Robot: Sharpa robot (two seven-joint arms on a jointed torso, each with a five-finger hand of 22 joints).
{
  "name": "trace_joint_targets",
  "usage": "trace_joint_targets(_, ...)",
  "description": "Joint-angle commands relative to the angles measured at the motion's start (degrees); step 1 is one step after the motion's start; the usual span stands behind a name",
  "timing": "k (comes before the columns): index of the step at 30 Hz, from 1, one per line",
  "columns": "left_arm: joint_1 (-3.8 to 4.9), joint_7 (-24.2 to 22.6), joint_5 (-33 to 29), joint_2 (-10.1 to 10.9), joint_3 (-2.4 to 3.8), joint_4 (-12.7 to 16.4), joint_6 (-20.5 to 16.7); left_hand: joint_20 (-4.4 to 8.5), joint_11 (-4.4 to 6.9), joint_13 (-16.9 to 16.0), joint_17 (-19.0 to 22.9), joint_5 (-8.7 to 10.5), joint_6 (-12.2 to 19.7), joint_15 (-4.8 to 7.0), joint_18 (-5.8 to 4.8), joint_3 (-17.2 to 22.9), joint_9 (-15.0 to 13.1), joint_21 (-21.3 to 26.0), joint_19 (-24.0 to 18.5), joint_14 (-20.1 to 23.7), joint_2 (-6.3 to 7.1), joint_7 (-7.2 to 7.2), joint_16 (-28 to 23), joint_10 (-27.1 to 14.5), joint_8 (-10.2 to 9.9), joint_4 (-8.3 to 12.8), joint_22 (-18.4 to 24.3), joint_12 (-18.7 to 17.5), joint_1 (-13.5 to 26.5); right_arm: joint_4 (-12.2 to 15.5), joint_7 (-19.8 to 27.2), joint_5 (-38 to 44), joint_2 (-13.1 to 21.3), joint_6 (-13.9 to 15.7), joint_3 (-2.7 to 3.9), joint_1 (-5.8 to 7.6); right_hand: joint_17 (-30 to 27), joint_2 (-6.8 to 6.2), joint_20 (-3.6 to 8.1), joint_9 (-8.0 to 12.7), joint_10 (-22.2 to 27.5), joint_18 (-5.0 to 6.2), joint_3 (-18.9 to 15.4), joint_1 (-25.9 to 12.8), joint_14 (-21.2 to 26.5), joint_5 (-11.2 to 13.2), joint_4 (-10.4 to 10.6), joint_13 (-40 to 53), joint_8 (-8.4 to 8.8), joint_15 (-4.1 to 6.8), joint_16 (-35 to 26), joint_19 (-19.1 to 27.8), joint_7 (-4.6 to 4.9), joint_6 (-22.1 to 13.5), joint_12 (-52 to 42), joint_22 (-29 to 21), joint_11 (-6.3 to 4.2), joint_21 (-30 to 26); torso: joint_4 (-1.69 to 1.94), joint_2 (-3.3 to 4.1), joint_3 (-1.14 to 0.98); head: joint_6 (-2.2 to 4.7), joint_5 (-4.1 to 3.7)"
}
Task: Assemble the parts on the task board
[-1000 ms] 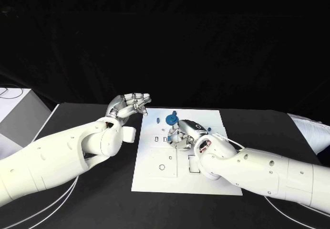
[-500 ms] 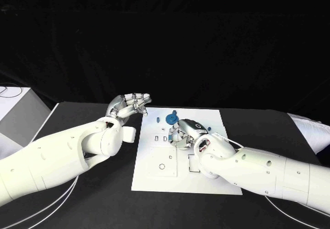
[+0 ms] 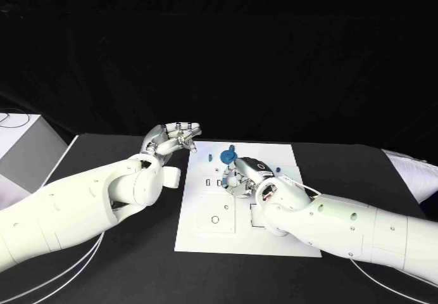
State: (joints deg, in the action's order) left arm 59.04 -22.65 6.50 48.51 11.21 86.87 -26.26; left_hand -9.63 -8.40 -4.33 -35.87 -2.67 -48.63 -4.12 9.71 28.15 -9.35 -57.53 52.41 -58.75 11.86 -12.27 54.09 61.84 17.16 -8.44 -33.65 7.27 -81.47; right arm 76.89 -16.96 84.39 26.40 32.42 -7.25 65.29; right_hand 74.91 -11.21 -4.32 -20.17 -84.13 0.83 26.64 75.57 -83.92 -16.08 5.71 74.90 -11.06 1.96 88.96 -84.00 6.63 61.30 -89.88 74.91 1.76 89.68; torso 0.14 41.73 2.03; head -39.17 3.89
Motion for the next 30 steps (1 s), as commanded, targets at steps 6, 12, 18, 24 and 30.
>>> trace_joint_targets(6, 0.01, -0.3, 0.3, 0.1, 0.03, 0.3, 0.5, -0.03, -0.03, -0.1, 0.1, -0.13, 0.4, -0.07, 0.85, -0.2, -0.1, -0.2, -0.5, 0.3, 0.22, -0.02, 0.4, -0.3, 0.2, 0.1, -0.1, 0.1, 0.6, -0.3, -0.4, 1.0, -0.5, -0.5, -0.08, -0.18, 11.4, -0.21, 0.49, -1.2, -5.9, -0.83, 0.0, -0.6, -5.3, -0.3, -0.1, 15.1, -0.19, 0.34, 0.2, -6.0, -0.52, 0.4, -0.1, 15.1, -0.19, 0.3, -0.13, -0.04, -0.04, -0.01, -0.1)
trace_joint_targets(12, 0.01, -0.3, 0.3, 0.1, 0.03, 0.4, 0.5, -0.03, -0.03, -0.1, 0.1, -0.13, 0.4, -0.07, 0.85, -0.2, -0.1, -0.2, -0.5, 0.3, 0.22, -0.02, 0.4, -0.3, 0.2, 0.1, -0.1, 0.1, 0.6, -0.5, -0.5, 1.1, -0.8, -0.9, -0.1, -0.19, 11.4, -0.31, 0.47, -1.2, -5.9, -0.83, 0.0, -0.7, -5.3, -0.4, -0.1, 15.1, -0.16, 0.32, 0.2, -6.0, -0.48, 0.2, -0.1, 15.1, -0.16, 0.3, -0.03, -0.01, -0.02, -0.02, -0.24)
trace_joint_targets(18, 0.01, -0.3, 0.3, 0.2, 0.03, 0.5, 0.5, -0.02, 0.0, -0.1, 0.1, -0.13, 0.4, -0.04, 0.86, -0.2, -0.1, -0.3, -0.5, 0.3, 0.2, 0.01, 0.5, -0.4, 0.3, 0.1, -0.1, 0.2, 0.6, -0.7, -0.6, 1.1, -0.9, -1.2, -0.15, -0.23, 11.3, -0.61, 0.43, -1.2, -5.9, -0.83, -0.1, -0.9, -5.3, -0.3, -0.1, 15.1, -0.08, 0.25, 0.1, -6.0, -0.36, 0.0, -0.1, 15.1, -0.06, 0.3, -0.05, 0.05, -0.02, -0.06, -0.13)
trace_joint_targets(24, 0.01, -0.3, 0.3, 0.3, 0.04, 0.5, 0.4, -0.02, 0.0, -0.1, 0.1, -0.13, 0.4, -0.04, 0.86, -0.2, -0.1, -0.3, -0.5, 0.3, 0.2, 0.01, 0.5, -0.4, 0.3, 0.1, -0.1, 0.2, 0.6, -0.7, -0.5, 1.0, -0.8, -1.1, -0.19, -0.27, 11.2, -1.34, 0.27, -1.1, -5.9, -0.83, -0.5, -1.6, -5.3, -0.2, 0.1, 15.1, 0.28, 0.03, 0.1, -6.0, -0.01, -0.9, -0.1, 15.1, 0.23, 0.3, -0.08, -0.02, -0.04, -0.13, -0.04)
trace_joint_targets(30, 0.01, -0.3, 0.3, 0.3, 0.04, 0.5, 0.5, -0.02, 0.0, -0.1, 0.1, -0.13, 0.4, -0.04, 0.86, -0.2, -0.1, -0.3, -0.5, 0.3, 0.2, 0.01, 0.5, -0.4, 0.3, 0.1, -0.1, 0.2, 0.6, -0.7, -0.5, 0.9, -0.7, -0.8, -0.22, -0.29, 11.1, -1.88, 0.06, -1.0, -5.9, -0.82, -1.0, -2.3, -5.3, 0.1, 0.4, 15.1, 0.48, -0.21, 0.1, -6.0, 0.25, -1.5, -0.1, 15.1, 0.49, 0.3, -0.12, -0.02, -0.06, -0.18, 0.0)
